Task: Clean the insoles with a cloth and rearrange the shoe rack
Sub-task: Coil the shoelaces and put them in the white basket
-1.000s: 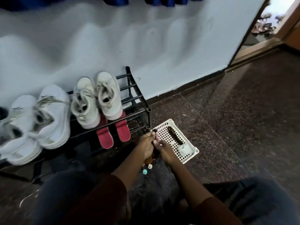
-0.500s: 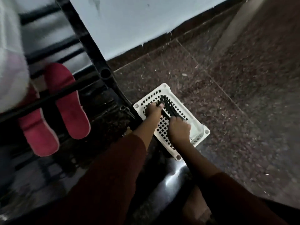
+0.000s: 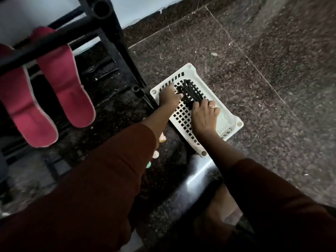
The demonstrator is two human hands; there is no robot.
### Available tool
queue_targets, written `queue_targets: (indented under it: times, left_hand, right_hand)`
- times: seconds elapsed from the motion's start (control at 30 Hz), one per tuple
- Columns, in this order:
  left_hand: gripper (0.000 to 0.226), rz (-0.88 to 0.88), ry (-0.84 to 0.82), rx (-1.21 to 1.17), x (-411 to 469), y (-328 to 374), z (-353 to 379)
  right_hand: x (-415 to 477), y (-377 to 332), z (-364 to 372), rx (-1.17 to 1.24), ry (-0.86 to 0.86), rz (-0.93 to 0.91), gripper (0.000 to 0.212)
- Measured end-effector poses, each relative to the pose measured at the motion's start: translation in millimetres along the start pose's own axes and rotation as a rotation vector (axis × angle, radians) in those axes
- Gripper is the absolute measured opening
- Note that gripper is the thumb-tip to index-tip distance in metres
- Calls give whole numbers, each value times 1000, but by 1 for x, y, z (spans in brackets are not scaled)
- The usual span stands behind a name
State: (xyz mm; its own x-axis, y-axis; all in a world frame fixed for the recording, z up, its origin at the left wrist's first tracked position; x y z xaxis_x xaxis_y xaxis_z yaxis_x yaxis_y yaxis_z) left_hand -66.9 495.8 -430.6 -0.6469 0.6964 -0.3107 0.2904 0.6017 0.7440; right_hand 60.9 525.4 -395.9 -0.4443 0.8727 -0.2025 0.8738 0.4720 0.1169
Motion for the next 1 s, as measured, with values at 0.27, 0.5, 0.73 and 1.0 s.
queue_targets:
  times: [0.27,0.5,0.73,1.0]
  left_hand:
    - [21,96,174,-76,-123,-37,-48]
    - [22,-74,235,104,-222,-121,-41]
    - [44,-20,6,161,-217,-144,-15]
    - [27,305,295,229,-202,-88,-21]
  right_hand:
    - [-92,-35,-5,360,-8,-390,16]
    - [-146,-76,57,233,-435,-430,42]
    - [-149,-85,68,143,-443,-383,33]
    - [-136,-43,22,458,-19,-272,27]
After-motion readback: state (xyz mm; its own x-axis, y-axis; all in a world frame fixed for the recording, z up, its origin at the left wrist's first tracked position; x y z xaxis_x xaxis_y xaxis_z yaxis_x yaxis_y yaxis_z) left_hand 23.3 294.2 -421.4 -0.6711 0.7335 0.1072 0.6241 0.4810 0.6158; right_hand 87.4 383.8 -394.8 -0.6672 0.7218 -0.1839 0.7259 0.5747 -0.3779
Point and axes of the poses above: each hand's wrist, its own x-axis towards the middle knuckle, its own z-axis out of the palm, y = z × x, the point moved 7 cm from there along x, towards the middle knuckle, and after that the axes turned 14 degrees about z, right-handed, at the moved point
